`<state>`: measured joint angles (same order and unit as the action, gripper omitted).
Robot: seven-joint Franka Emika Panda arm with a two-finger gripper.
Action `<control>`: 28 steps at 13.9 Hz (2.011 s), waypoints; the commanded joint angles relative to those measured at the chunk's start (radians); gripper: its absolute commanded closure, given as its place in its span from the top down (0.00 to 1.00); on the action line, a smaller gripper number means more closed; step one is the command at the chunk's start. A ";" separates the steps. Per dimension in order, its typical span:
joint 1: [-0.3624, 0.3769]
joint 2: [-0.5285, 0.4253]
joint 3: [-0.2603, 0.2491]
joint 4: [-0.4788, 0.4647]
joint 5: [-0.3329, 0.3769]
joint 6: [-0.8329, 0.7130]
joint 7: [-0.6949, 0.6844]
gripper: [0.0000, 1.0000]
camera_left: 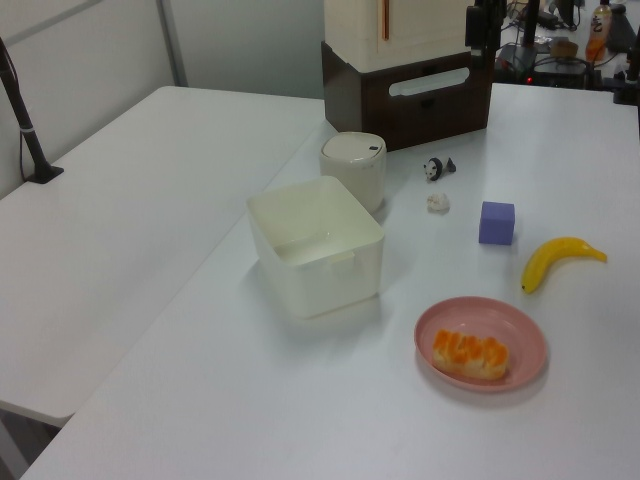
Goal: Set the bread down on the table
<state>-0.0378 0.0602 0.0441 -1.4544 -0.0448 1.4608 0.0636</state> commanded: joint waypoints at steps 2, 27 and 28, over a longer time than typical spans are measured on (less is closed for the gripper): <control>0.001 0.012 -0.001 -0.017 0.020 0.062 -0.027 1.00; 0.039 0.013 0.008 -0.027 0.020 0.067 -0.160 0.99; 0.058 0.013 0.008 -0.030 0.022 0.069 -0.157 1.00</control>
<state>-0.0290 0.0882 0.0553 -1.4547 -0.0413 1.5090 -0.0785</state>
